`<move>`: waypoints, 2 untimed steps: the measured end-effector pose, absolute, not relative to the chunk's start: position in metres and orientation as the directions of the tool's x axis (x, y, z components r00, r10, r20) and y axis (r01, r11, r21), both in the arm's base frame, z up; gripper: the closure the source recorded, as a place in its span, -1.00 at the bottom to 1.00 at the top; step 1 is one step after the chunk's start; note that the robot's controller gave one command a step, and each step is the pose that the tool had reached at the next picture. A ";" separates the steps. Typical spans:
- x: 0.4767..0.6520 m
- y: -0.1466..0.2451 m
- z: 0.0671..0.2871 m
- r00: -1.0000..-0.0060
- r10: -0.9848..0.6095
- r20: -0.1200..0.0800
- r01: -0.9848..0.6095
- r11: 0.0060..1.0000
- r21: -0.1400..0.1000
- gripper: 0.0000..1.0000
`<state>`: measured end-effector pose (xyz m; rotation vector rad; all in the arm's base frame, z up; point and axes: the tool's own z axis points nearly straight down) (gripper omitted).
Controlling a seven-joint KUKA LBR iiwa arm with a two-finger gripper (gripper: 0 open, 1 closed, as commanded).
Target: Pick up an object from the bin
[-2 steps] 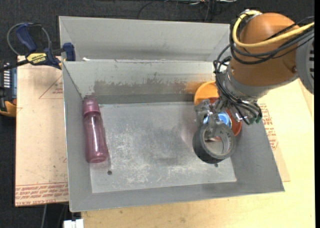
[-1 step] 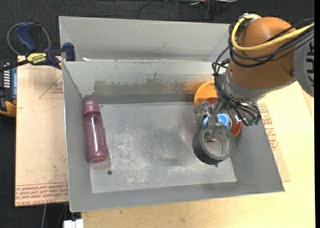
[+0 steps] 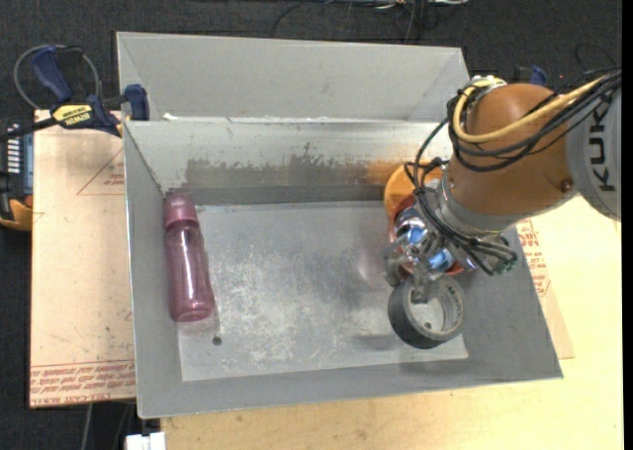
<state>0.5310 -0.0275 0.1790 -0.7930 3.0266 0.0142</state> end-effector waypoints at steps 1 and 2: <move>0.556 -0.023 0.204 -0.949 -0.315 -0.026 -0.315 0.949 0.005 1.00; 0.533 -0.037 0.149 -0.888 -0.459 -0.013 -0.459 0.888 0.009 1.00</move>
Offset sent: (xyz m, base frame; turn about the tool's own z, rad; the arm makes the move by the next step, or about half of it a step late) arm 0.0043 -0.0098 -0.0252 0.0323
